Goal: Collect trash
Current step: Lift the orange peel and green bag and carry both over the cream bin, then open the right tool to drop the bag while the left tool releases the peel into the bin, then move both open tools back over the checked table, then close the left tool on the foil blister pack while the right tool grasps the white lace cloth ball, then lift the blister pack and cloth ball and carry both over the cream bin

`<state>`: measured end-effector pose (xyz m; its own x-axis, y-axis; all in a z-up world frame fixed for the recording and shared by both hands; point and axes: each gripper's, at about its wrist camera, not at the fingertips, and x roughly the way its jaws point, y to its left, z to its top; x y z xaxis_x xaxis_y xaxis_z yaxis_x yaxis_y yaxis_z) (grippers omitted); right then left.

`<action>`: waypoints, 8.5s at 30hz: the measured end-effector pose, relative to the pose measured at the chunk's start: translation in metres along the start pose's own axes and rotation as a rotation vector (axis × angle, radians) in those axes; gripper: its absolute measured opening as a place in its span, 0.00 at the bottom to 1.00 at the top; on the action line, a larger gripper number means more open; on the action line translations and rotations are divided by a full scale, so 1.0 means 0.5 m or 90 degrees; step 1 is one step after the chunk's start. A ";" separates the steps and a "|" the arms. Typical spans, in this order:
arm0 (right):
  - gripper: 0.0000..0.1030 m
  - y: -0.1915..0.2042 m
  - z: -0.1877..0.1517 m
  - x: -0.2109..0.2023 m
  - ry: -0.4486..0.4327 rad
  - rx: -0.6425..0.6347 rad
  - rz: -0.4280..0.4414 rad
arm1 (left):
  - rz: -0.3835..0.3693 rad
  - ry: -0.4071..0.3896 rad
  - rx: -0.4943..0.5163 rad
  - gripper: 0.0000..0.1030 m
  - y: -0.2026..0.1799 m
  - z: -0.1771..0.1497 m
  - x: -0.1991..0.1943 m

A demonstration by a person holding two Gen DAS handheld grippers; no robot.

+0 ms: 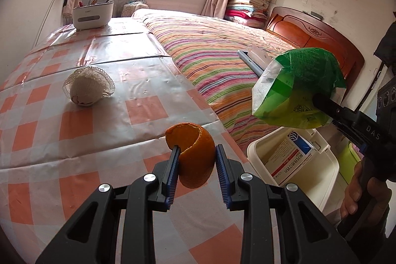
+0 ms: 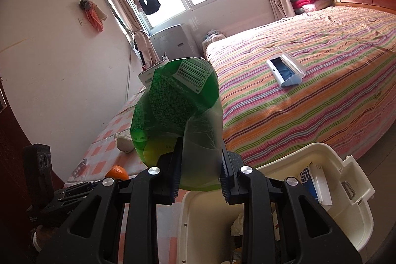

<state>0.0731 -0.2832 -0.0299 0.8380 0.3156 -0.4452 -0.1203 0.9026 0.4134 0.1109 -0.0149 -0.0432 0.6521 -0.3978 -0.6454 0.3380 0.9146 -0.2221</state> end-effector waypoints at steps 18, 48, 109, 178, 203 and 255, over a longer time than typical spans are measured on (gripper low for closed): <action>0.44 -0.036 -0.043 -0.110 -0.091 -0.029 -0.105 | -0.058 0.004 0.024 0.28 -0.093 -0.005 0.012; 0.64 -0.074 -0.031 -0.164 -0.172 0.036 -0.090 | -0.124 0.062 0.116 0.29 -0.263 -0.017 0.101; 0.72 0.226 -0.007 0.145 0.021 -0.055 0.112 | 0.386 -0.068 -0.123 0.77 0.445 0.047 -0.157; 0.46 0.441 -0.020 0.425 0.249 -0.285 0.196 | 0.304 0.031 -0.254 0.05 0.632 0.020 -0.115; 0.46 0.354 -0.025 0.285 0.210 -0.236 0.176 | 0.153 -0.007 -0.122 0.05 0.348 0.048 -0.103; 0.55 0.029 -0.013 -0.026 0.025 -0.087 0.007 | -0.081 0.053 0.070 0.05 -0.066 0.025 0.036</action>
<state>0.0568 -0.2722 -0.0232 0.8146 0.3352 -0.4734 -0.2031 0.9293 0.3085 0.1199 -0.0534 -0.0386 0.5430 -0.4978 -0.6763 0.4891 0.8421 -0.2271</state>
